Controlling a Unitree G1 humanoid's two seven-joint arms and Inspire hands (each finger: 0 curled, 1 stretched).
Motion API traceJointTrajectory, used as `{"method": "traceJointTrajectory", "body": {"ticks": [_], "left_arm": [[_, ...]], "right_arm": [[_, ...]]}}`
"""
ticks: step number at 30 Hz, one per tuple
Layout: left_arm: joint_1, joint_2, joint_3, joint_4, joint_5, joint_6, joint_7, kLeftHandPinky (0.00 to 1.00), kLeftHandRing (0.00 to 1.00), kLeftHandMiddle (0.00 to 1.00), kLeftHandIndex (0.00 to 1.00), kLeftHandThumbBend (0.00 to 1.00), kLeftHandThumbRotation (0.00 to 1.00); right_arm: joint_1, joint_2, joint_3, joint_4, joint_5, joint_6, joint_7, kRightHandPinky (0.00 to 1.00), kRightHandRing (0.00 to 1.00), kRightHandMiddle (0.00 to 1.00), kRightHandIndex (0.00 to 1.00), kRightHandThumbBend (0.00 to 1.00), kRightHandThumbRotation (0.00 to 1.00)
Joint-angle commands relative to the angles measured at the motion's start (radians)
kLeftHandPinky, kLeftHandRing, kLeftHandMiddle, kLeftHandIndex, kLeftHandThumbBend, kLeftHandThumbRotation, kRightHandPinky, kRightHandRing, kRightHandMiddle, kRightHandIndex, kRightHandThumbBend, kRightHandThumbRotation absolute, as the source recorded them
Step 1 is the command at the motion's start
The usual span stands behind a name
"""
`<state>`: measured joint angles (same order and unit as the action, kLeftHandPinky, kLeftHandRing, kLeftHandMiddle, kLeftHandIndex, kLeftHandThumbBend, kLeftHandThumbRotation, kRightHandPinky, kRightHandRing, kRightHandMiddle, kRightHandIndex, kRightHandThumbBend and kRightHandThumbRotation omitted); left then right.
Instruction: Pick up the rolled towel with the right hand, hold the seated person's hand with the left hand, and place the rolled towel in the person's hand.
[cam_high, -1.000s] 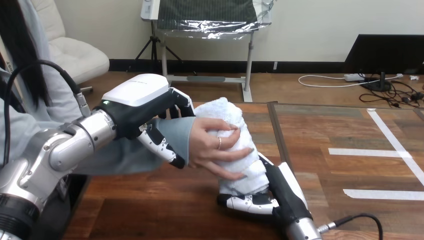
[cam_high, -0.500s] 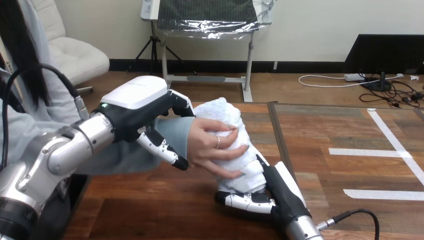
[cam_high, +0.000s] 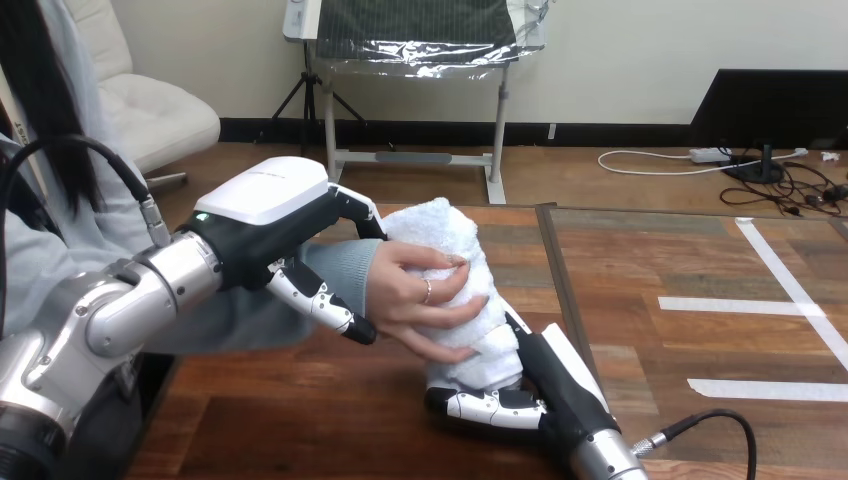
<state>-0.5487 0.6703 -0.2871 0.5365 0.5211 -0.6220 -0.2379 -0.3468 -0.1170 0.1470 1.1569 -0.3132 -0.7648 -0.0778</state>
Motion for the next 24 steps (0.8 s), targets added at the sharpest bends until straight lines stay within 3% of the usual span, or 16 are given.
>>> {"method": "traceJointTrajectory", "body": {"ticks": [1,24], "left_arm": [[-0.012,-0.01,0.023,-0.053,-0.018,-0.017,0.014,0.76,0.83,0.86,0.93,1.0,0.44],[0.049,-0.013,0.059,-0.078,-0.049,-0.004,0.003,0.81,0.87,0.9,0.96,1.0,0.45]], "right_arm": [[-0.066,0.0,0.014,-0.026,-0.009,0.016,0.002,0.94,0.94,0.94,0.99,0.93,0.34],[-0.083,-0.011,0.037,-0.022,-0.024,0.066,0.014,0.99,0.99,0.97,1.0,0.99,0.45]]}}
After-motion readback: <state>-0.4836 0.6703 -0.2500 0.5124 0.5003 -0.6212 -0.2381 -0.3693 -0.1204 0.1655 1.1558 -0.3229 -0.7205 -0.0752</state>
